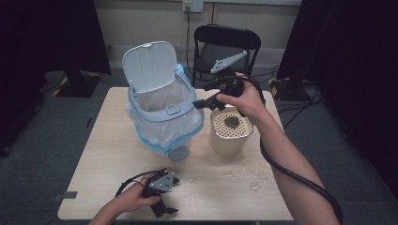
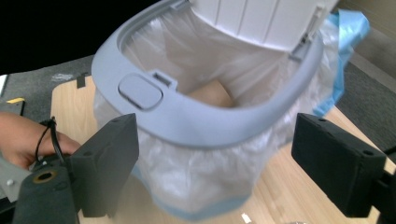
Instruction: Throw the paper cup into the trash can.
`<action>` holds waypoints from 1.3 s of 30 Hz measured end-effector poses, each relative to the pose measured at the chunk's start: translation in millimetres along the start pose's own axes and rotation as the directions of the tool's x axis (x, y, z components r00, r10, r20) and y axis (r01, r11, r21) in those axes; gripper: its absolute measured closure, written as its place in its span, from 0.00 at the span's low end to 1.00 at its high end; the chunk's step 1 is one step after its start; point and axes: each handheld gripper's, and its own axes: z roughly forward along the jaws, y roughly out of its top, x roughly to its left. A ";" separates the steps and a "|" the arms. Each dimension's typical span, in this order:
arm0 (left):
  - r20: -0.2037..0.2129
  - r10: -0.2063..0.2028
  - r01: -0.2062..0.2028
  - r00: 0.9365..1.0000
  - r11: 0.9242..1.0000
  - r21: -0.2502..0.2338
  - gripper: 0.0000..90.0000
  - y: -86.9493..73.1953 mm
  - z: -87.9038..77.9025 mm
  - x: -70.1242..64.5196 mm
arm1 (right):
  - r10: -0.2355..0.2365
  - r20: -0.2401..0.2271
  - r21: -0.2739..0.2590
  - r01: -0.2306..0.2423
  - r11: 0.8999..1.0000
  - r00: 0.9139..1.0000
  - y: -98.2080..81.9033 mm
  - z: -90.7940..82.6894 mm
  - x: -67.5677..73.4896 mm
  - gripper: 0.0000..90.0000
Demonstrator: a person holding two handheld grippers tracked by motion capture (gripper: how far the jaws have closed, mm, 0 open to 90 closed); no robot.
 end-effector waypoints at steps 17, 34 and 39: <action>0.000 0.000 0.000 1.000 1.000 0.000 0.00 0.0 0.0 0.0 | -0.021 0.004 0.028 0.021 0.999 1.000 -44.0 -16.6 14.0 0.16; -0.001 0.000 0.000 1.000 1.000 0.001 0.00 -0.1 0.1 0.1 | 0.002 0.001 0.032 -0.002 0.999 1.000 -97.3 -19.0 27.7 0.16; -0.002 0.000 0.000 1.000 1.000 0.002 0.00 -0.1 0.0 0.0 | -0.004 0.001 0.038 0.004 0.999 1.000 -107.1 -22.9 30.2 0.16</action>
